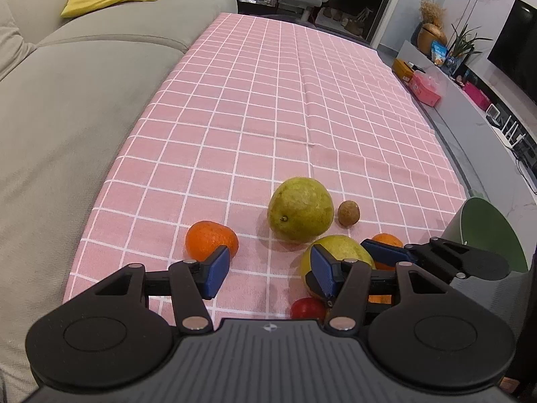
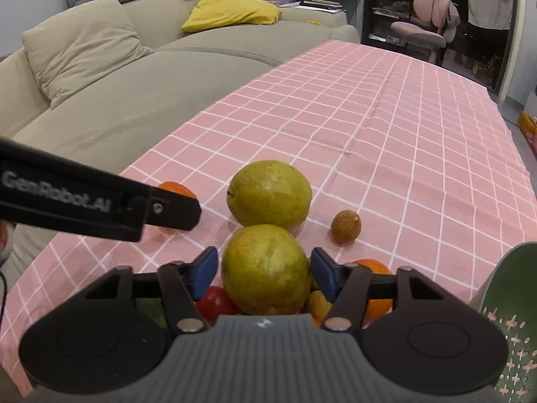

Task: Organize fruits
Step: 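Reach the right gripper to the larger pear and grasp it while left approaches the other pear, then carry the pear into the colander with the right gripper while left grasps the second pear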

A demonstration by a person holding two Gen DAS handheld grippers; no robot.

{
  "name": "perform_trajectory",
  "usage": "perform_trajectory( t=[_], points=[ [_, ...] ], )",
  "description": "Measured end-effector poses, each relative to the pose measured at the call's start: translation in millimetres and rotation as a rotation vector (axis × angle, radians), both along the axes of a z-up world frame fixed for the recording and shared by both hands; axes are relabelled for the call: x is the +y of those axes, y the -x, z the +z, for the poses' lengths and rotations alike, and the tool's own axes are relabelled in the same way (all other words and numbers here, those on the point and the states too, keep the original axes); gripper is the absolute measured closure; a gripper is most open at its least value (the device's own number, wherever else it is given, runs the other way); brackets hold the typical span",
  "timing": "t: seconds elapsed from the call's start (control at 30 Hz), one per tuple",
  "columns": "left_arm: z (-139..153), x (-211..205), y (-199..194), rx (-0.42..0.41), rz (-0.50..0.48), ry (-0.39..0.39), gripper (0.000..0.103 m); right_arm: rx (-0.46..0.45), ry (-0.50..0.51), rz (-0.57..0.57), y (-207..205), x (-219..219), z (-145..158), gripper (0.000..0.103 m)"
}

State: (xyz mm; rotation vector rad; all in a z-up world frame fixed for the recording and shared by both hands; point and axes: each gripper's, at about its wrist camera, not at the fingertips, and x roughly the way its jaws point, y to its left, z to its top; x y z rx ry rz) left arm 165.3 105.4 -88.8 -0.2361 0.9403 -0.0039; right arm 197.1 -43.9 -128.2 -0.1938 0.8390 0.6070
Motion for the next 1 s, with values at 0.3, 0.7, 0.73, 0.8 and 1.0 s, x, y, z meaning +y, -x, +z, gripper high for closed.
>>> perform_trajectory(
  t=[0.3, 0.7, 0.73, 0.8, 1.0],
  points=[
    [6, -4, -3, -0.03, -0.002, -0.008, 0.038, 0.006, 0.01, 0.007, 0, 4, -5, 0.045],
    [15, -16, -23, -0.061, 0.046, 0.023, 0.023, -0.102, -0.049, -0.047, 20, -58, 68, 0.045],
    [13, -20, -26, -0.063, 0.043, 0.022, 0.021, -0.115, -0.041, -0.067, 21, -67, 73, 0.045],
    [8, -27, -32, -0.063, 0.042, 0.013, 0.018, -0.13, -0.031, -0.122, 22, -88, 81, 0.045],
    [-15, -39, -56, -0.017, 0.098, 0.028, 0.017, -0.059, 0.026, -0.327, 6, -150, 70, 0.045]
  ],
)
